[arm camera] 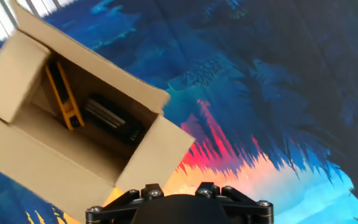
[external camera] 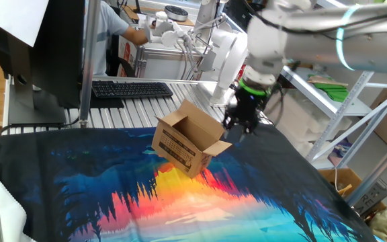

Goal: Cover the box

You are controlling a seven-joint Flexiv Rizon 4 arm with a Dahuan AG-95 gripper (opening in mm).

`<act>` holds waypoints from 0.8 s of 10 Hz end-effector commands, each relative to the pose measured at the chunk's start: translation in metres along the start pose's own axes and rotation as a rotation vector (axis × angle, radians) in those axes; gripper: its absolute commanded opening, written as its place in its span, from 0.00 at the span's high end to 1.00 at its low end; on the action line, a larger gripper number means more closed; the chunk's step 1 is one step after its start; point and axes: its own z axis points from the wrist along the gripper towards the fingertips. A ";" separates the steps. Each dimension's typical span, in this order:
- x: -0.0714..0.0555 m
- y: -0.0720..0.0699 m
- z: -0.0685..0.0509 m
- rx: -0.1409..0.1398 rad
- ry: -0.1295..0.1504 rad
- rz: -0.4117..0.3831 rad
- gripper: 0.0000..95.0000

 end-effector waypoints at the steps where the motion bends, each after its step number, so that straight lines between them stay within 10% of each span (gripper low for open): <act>1: 0.005 -0.004 0.005 0.005 -0.001 -0.019 0.80; 7: 0.011 -0.012 0.019 0.004 -0.003 -0.029 0.80; 8: 0.010 -0.013 0.022 0.004 -0.004 -0.034 1.00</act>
